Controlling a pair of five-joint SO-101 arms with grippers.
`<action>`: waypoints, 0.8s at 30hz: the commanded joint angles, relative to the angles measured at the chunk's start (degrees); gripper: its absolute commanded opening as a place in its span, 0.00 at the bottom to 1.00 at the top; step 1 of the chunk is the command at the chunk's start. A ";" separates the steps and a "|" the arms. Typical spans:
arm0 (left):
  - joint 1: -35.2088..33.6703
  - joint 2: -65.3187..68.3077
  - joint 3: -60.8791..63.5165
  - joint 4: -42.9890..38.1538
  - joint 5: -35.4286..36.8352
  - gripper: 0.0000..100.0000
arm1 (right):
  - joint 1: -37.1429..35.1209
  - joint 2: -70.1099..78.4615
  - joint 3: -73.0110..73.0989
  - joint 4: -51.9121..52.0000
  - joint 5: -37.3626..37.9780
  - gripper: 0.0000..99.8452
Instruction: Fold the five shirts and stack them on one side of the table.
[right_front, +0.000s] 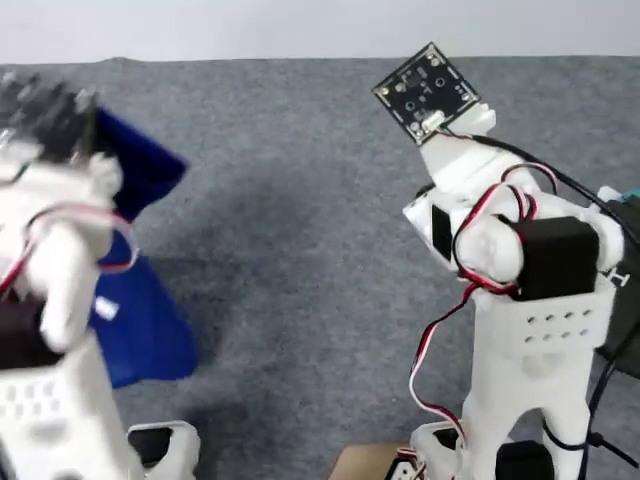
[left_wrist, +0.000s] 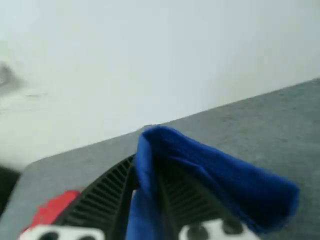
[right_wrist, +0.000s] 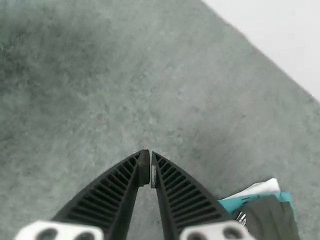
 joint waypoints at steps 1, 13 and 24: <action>6.51 10.81 -6.46 -1.76 1.85 0.00 | 0.48 -1.36 1.32 1.98 -0.53 0.01; 10.73 63.47 -34.51 -7.74 1.85 0.00 | 0.48 -1.36 10.55 1.89 -0.62 0.01; 7.12 97.41 -74.15 8.09 -0.44 0.09 | 0.48 -1.19 17.67 1.71 -2.64 0.01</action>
